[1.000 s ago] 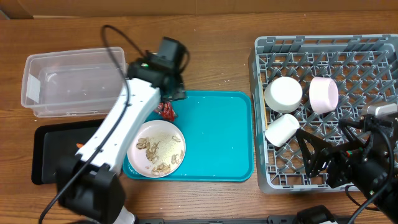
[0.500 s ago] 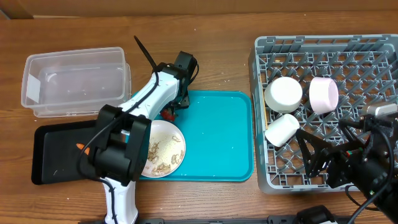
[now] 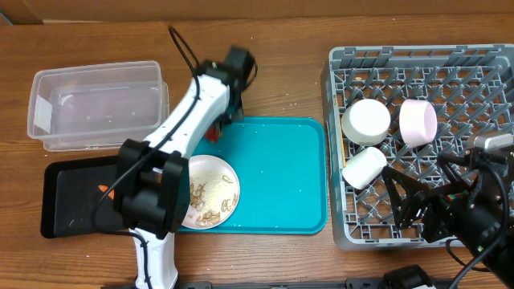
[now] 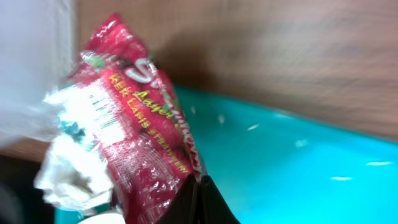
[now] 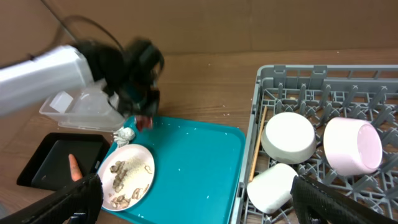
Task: Sort waste into correct bins and load items into the dishwasher
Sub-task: 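Grasp the red wrapper with the left gripper and drop it in the clear bin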
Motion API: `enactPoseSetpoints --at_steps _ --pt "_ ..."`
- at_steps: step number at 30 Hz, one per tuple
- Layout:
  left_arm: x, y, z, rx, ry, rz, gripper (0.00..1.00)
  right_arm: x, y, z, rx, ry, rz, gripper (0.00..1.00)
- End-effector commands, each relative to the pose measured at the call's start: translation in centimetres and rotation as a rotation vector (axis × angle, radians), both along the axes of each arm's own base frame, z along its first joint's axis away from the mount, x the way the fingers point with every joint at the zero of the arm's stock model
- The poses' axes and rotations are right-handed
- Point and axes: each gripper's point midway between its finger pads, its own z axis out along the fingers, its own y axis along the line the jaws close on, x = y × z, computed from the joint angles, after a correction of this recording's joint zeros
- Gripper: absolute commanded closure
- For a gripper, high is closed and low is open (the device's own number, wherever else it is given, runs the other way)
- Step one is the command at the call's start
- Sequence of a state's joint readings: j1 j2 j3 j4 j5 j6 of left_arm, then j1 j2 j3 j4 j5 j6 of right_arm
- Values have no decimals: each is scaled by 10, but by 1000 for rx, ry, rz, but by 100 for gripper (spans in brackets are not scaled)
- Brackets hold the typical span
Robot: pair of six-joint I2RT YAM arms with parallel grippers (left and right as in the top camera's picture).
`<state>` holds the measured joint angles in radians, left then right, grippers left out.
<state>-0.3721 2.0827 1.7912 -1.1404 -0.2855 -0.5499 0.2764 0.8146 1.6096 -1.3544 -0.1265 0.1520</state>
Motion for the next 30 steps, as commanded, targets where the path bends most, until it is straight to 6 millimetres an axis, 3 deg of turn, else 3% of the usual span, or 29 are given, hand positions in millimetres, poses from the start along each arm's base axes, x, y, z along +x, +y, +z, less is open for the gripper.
enactPoseSetpoints --at_steps 1,4,7,12,14,15,17,22,25,30 --pt "23 1 57 -12 -120 4 96 -1 -1 1 -7 -11 3 0" --pt "22 21 95 17 -170 103 96 -1 -1 1 -7 -11 3 0" --pt "12 67 113 78 -191 305 96 -1 -1 1 -8 -11 3 0" --pt "8 141 101 8 -139 539 96 -1 -1 1 -8 -11 3 0" --pt "14 155 93 -95 -121 550 95 -1 -1 1 -8 -11 3 0" --pt "18 159 91 -144 -114 527 90 -1 -1 1 -7 -11 3 0" --pt "23 159 90 -229 -101 457 78 -1 -1 1 -8 -11 3 0" --pt "17 139 94 -300 -53 290 65 -1 -1 1 -8 -11 3 0" --pt "14 116 99 -255 -42 182 51 -1 -1 1 -7 -11 3 0" --pt "0 72 96 -56 -1 43 40 -1 -1 1 -8 -11 3 0"
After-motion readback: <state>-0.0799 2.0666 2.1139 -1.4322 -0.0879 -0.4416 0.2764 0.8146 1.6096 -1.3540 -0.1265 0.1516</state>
